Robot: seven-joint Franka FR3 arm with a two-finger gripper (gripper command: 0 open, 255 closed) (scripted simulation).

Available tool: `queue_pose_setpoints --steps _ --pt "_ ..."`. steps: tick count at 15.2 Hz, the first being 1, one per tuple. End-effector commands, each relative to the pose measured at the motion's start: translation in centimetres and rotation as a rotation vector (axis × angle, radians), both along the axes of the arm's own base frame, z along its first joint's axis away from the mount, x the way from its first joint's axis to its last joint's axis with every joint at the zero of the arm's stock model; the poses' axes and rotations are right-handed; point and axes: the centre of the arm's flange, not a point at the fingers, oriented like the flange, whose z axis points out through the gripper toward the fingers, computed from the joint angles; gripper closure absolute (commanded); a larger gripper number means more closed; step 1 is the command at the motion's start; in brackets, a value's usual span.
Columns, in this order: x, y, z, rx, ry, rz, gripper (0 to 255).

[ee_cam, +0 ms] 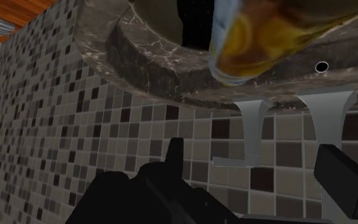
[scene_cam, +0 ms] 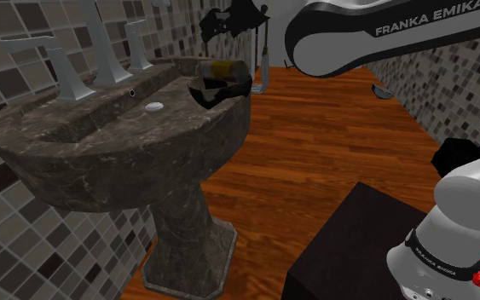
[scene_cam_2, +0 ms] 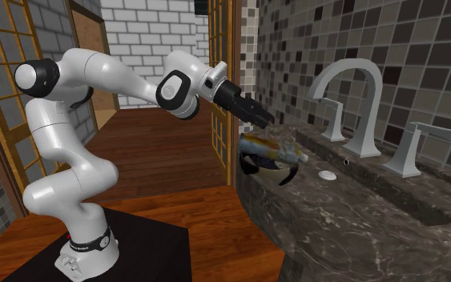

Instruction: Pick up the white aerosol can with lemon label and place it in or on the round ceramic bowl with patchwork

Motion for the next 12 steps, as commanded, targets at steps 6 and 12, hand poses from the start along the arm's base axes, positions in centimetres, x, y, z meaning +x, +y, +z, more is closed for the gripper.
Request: queue_pose_setpoints --steps 6,12 --pt "-2.3 0.1 1.3 0.0 0.0 0.0 0" --pt "-4.4 0.3 2.4 0.0 0.0 0.0 0"
